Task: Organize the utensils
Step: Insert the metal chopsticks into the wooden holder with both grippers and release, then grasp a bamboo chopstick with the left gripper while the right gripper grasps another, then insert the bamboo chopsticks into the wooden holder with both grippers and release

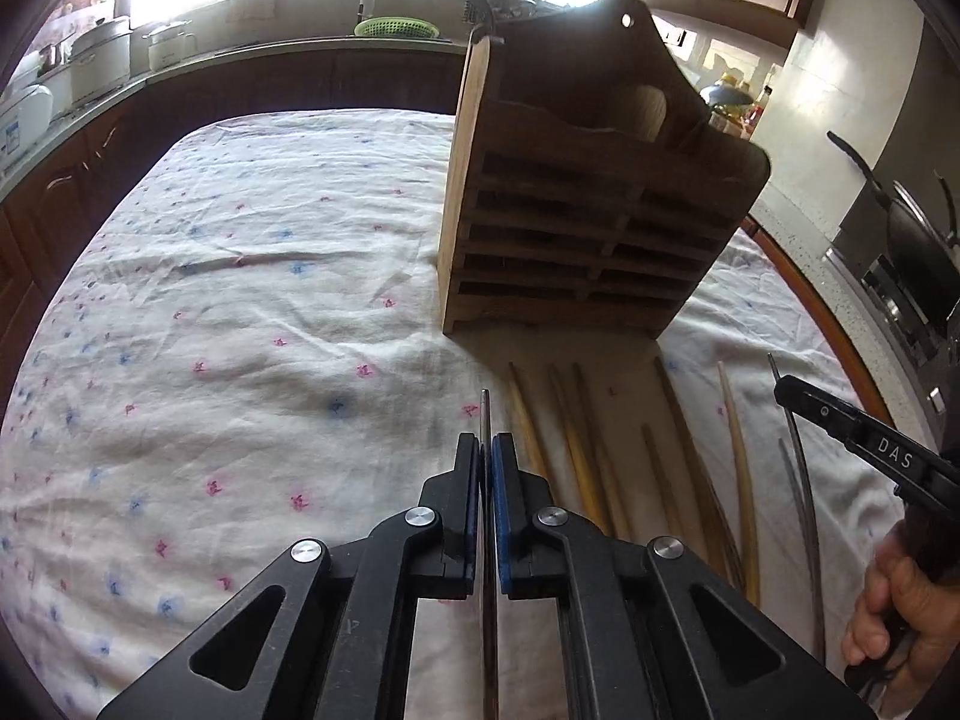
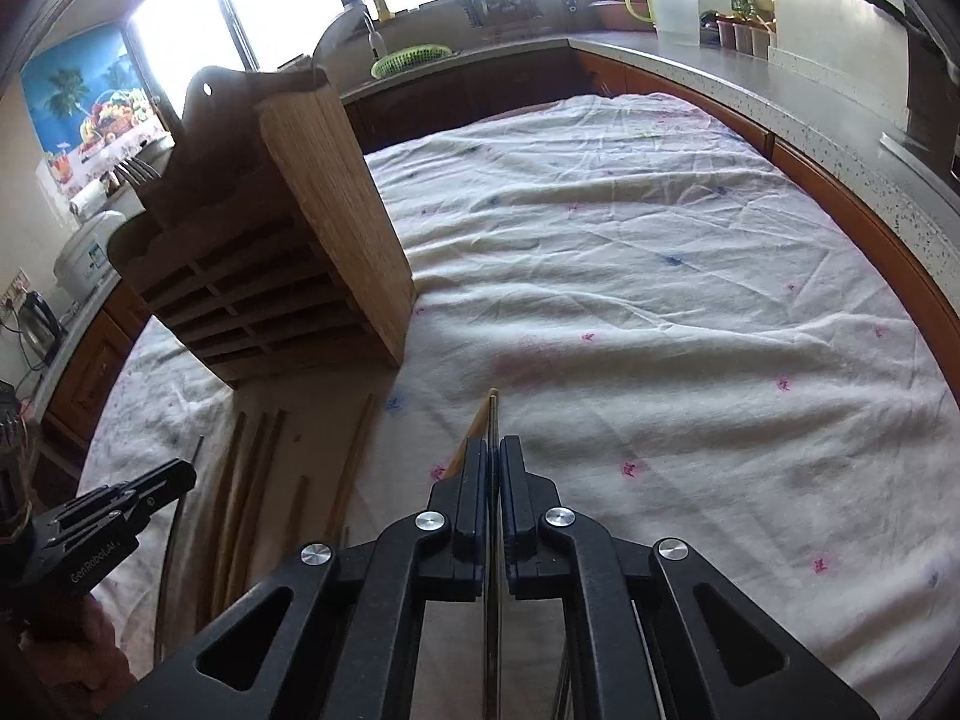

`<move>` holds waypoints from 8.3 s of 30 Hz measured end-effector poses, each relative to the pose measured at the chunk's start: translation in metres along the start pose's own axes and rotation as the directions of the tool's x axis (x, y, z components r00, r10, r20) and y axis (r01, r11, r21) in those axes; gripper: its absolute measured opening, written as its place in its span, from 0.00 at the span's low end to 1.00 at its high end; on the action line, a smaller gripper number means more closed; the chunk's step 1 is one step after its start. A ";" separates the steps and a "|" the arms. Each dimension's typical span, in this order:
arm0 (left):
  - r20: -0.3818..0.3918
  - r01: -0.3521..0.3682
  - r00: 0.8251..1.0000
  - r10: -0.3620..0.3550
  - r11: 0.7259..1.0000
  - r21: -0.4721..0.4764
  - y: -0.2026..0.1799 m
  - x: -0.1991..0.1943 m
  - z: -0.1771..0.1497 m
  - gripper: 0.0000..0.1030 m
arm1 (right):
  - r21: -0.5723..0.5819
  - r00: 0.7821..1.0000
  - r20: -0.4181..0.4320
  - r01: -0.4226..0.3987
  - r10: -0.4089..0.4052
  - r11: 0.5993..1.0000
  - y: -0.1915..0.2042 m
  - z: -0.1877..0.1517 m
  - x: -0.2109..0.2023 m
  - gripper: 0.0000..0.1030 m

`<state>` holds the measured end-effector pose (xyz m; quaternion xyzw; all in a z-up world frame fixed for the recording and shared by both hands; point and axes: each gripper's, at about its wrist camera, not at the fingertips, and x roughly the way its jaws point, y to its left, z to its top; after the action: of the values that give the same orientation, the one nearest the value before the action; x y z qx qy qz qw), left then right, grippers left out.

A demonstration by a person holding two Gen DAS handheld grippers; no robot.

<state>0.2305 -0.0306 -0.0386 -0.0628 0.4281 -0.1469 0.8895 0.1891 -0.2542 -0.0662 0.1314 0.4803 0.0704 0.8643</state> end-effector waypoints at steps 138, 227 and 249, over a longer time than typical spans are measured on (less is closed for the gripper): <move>0.117 0.053 0.992 -0.039 0.992 -0.115 0.015 -0.065 -0.024 0.70 | 0.085 0.966 0.243 -0.110 0.086 0.990 -0.006 -0.027 -0.074 0.98; 0.443 0.203 0.877 -0.186 0.979 0.010 0.028 -0.188 0.045 0.03 | -0.067 0.848 0.498 -0.170 0.181 0.983 0.053 0.092 -0.174 0.05; 0.502 0.112 0.863 -0.058 0.991 -0.079 0.016 -0.078 0.089 0.03 | -0.030 0.812 0.571 -0.125 0.120 0.992 0.051 0.142 -0.087 0.05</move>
<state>0.2571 0.0076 0.0717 -0.1643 0.1881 -0.1419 0.9579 0.2637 -0.2494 0.0910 0.1806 0.1903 0.0811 0.9616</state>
